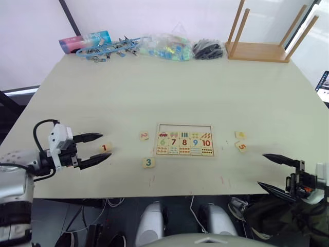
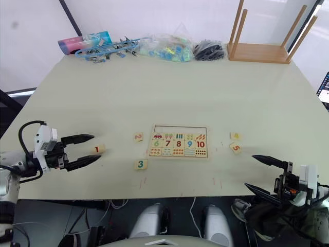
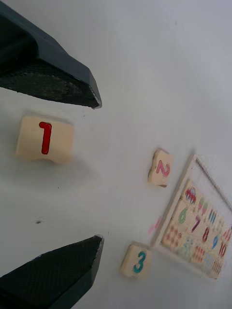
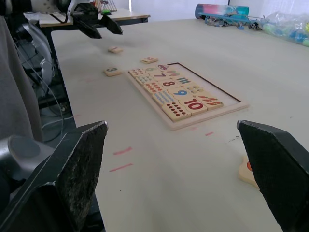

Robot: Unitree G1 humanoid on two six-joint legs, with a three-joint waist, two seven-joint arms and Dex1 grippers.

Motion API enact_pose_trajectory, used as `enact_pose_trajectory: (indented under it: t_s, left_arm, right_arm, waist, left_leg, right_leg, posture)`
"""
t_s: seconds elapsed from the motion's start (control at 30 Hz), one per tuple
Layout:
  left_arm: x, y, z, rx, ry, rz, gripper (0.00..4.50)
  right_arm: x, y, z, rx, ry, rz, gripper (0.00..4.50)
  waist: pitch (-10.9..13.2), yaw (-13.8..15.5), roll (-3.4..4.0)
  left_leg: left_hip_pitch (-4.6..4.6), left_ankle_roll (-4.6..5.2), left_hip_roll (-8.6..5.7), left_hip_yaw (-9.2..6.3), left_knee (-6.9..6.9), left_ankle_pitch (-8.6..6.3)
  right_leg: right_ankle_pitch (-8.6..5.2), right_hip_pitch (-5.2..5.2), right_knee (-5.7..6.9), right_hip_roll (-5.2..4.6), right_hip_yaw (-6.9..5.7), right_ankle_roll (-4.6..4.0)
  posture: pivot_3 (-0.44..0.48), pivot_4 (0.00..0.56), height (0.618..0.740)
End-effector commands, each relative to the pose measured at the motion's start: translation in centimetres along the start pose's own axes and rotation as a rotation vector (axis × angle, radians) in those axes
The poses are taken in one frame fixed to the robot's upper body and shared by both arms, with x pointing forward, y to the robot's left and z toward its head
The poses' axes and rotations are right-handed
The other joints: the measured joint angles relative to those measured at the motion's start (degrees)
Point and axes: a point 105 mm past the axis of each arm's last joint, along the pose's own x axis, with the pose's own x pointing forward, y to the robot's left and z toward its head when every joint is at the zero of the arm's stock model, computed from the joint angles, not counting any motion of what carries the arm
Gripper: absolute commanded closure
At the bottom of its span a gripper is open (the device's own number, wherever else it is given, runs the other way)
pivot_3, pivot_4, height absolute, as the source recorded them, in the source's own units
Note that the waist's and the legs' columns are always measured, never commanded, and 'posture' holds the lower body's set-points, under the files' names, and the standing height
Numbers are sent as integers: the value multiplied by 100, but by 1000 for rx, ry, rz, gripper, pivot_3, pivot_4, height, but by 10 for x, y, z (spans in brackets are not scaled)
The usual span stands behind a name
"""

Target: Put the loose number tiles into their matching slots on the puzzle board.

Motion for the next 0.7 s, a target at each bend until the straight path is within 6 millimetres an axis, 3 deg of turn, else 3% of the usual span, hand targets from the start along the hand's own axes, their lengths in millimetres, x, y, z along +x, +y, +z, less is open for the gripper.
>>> enact_pose_trajectory:
  t_s: [0.03,0.2,0.7]
  left_arm:
    - [-11,8,-4,67,79,-50,35]
    - [-6,26,-8,111,187,-72,35]
    - [13,29,-18,98,230,-130,35]
  right_arm:
    - [1,0,8,-39,-15,-3,0]
    - [6,0,10,-42,-19,4,0]
    - [8,0,16,-47,-20,-5,0]
  waist:
    - [-1,0,-1]
    - [-2,10,-3]
    - [-5,12,-6]
  left_leg:
    - [-9,3,-1,-1,0,1]
    - [-46,5,-6,-1,26,3]
    - [-44,7,-8,0,40,4]
  right_leg:
    - [0,-5,-2,4,-4,0]
    - [2,-13,-1,10,-30,2]
    - [2,-10,20,12,-29,4]
  posture:
    - [0,150,738]
    - [0,150,738]
    - [0,150,738]
